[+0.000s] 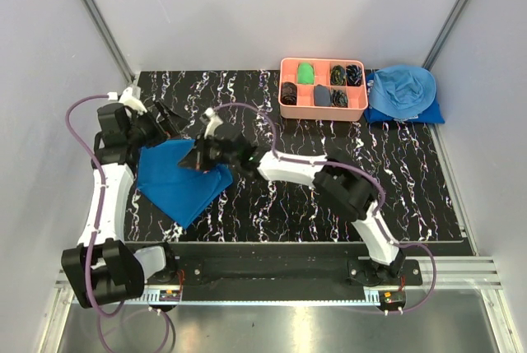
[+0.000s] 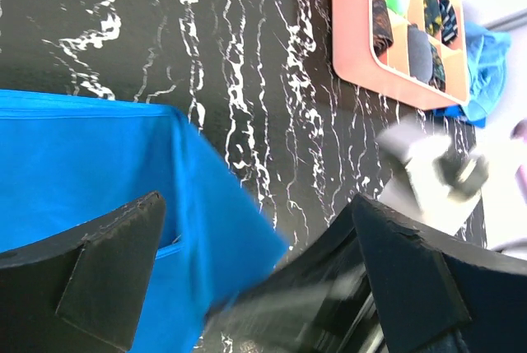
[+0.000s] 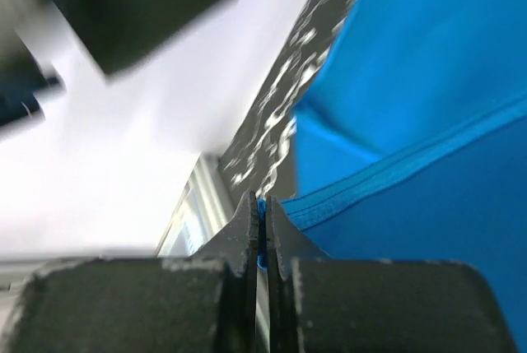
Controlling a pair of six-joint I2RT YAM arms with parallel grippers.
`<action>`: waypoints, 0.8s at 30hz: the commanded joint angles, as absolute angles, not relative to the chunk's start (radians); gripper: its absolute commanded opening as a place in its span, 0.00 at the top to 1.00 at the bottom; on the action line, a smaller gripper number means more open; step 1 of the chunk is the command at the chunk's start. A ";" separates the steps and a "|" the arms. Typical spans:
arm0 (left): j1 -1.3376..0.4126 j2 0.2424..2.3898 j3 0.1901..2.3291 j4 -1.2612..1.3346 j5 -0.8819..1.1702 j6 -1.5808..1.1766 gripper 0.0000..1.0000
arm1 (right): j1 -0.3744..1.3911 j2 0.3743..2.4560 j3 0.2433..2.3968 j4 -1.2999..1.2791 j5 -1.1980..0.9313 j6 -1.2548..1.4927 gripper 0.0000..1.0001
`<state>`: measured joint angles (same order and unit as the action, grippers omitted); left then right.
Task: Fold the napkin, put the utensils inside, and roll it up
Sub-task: Fold the napkin
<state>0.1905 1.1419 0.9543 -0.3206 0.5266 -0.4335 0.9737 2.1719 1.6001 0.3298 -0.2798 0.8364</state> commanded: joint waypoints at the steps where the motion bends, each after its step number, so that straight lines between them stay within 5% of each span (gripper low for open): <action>1: 0.213 1.094 0.962 -0.302 0.491 -0.391 0.01 | 1.034 2.229 1.655 0.353 -0.336 0.851 1.00; 24: 0.271 1.048 0.951 -0.287 0.514 -0.408 0.01 | 1.143 2.307 1.655 0.368 -0.443 0.799 1.00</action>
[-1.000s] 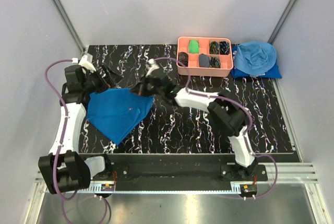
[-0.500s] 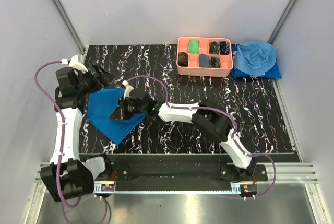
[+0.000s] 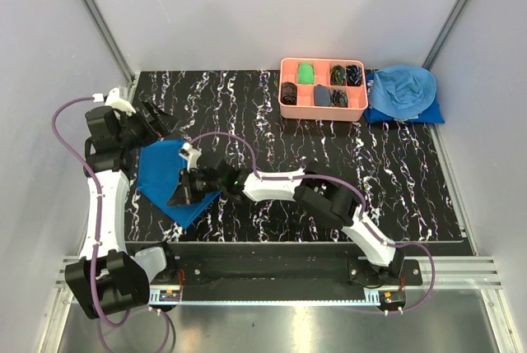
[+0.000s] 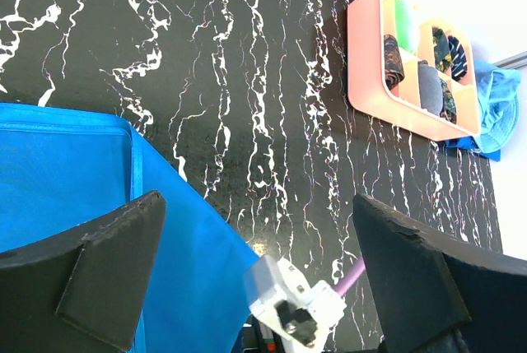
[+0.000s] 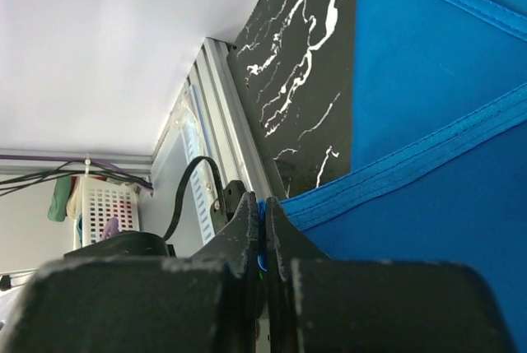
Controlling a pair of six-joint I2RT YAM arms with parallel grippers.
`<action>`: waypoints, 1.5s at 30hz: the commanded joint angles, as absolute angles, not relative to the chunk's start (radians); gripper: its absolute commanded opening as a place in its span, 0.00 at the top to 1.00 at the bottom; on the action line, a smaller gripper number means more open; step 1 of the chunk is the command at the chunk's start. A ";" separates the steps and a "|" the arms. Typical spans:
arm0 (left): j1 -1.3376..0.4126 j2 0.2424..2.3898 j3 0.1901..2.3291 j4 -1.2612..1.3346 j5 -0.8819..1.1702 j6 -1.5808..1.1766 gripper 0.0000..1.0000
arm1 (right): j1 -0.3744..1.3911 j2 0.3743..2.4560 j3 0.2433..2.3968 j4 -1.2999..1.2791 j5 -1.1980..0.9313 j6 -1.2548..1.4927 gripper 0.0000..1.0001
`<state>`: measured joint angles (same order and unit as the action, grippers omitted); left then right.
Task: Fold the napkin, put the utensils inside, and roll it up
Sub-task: Fold the napkin
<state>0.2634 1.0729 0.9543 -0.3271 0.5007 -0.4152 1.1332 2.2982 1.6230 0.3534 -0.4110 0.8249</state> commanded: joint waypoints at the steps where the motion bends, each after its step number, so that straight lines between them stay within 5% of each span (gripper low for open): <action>1: 0.273 1.049 0.953 -0.285 0.514 -0.408 0.01 | 1.144 2.310 1.658 0.367 -0.448 0.796 1.00; 19: 0.278 1.058 0.948 -0.278 0.529 -0.417 0.01 | 1.173 2.342 1.658 0.316 -0.456 0.747 1.00; 22: 0.279 1.061 0.948 -0.278 0.531 -0.417 0.01 | 1.172 2.319 1.635 0.308 -0.453 0.720 0.76; 23: 0.278 1.062 0.946 -0.279 0.531 -0.417 0.01 | 1.173 2.294 1.626 0.305 -0.445 0.709 0.57; 26: 0.279 1.066 0.948 -0.276 0.531 -0.417 0.01 | 1.169 2.209 1.563 0.301 -0.408 0.632 0.41; 35: 0.281 1.077 0.945 -0.278 0.523 -0.417 0.01 | 0.980 1.950 1.315 0.287 -0.405 0.508 0.29; 45: 0.285 1.111 0.945 -0.279 0.514 -0.414 0.01 | 0.747 2.140 1.526 0.114 -0.704 0.405 0.19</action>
<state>0.2779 1.0981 0.9543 -0.3222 0.5087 -0.4160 0.7666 2.0567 1.4250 0.1917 -0.5251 0.4721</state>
